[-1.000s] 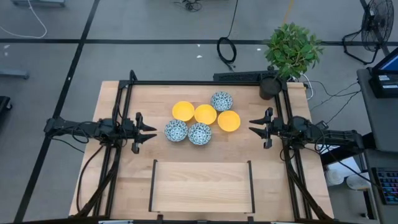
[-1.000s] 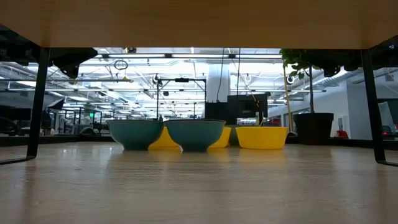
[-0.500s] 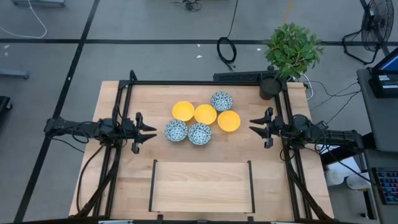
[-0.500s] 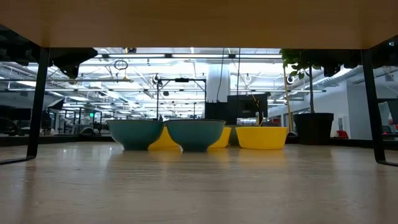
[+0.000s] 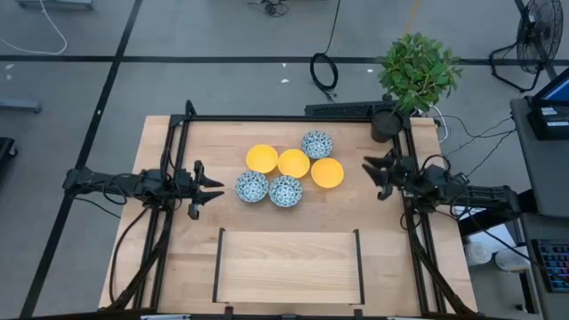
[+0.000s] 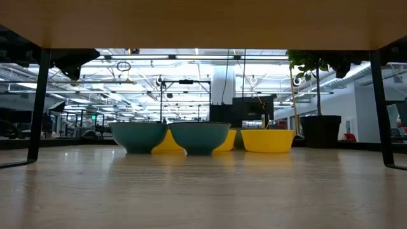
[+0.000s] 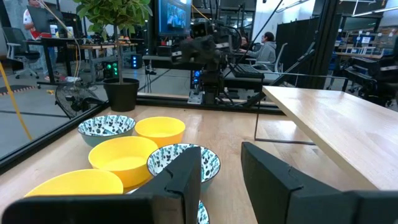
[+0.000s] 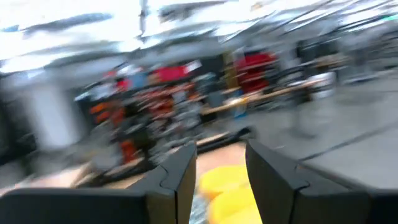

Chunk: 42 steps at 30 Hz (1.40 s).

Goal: Pick & Place Mini bowls
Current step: Put the top white bowl on the shelf

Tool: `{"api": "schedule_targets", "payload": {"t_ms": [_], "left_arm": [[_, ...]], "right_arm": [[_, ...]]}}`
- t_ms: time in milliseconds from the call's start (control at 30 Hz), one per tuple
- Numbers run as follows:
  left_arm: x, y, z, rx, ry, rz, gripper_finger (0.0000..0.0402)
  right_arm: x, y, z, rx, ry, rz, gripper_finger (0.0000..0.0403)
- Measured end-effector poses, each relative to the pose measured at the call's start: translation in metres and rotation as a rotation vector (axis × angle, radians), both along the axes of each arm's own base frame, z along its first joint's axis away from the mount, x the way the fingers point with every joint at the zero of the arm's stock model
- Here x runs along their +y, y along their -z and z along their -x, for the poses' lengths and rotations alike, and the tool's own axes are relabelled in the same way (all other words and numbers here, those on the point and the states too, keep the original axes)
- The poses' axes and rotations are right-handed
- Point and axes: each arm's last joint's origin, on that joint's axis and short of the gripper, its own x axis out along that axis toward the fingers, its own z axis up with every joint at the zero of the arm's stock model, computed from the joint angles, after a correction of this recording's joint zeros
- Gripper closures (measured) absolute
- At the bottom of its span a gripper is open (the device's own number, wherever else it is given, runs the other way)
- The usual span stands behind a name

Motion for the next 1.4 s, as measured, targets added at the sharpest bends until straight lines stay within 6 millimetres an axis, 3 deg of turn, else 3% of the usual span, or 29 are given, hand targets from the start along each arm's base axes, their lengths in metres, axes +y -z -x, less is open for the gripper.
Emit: {"api": "schedule_targets", "payload": {"t_ms": [133, 267, 367, 533, 633, 800, 900, 1100, 1233, 1400], "left_arm": [[0.000, 0.000, 0.000, 0.000, 0.000, 0.000, 0.0284], [0.000, 0.000, 0.000, 0.000, 0.000, 0.000, 0.0284], [0.000, 0.000, 0.000, 0.000, 0.000, 0.000, 0.0284], [0.000, 0.000, 0.000, 0.000, 0.000, 0.000, 0.0284], [0.000, 0.000, 0.000, 0.000, 0.000, 0.000, 0.0284], [0.000, 0.000, 0.000, 0.000, 0.000, 0.000, 0.0284], [0.000, 0.000, 0.000, 0.000, 0.000, 0.000, 0.0284], [0.000, 0.000, 0.000, 0.000, 0.000, 0.000, 0.0284], [0.000, 0.000, 0.000, 0.000, 0.000, 0.000, 0.0284], [0.000, 0.000, 0.000, 0.000, 0.000, 0.000, 0.0284]], "right_arm": [[-0.004, -0.002, 0.000, -0.022, 0.130, -0.050, 0.0255], [-0.008, 0.005, -0.010, 0.120, 0.244, -0.125, 0.0204], [-0.013, -0.016, -0.023, 0.177, 0.329, -0.179, 0.0166], [-0.032, -0.053, -0.066, 0.393, 0.427, -0.190, 0.0137], [-0.051, -0.079, -0.097, 0.512, 0.393, -0.193, 0.0137], [-0.095, -0.094, -0.140, 0.752, 0.279, -0.301, 0.0142], [-0.127, -0.088, -0.153, 0.898, 0.322, -0.395, 0.0143], [-0.170, -0.049, -0.160, 1.089, 0.398, -0.549, 0.0144], [-0.181, -0.024, -0.162, 1.126, 0.349, -0.661, 0.0144], [-0.182, -0.016, -0.164, 1.143, 0.356, -0.693, 0.0144]]}}
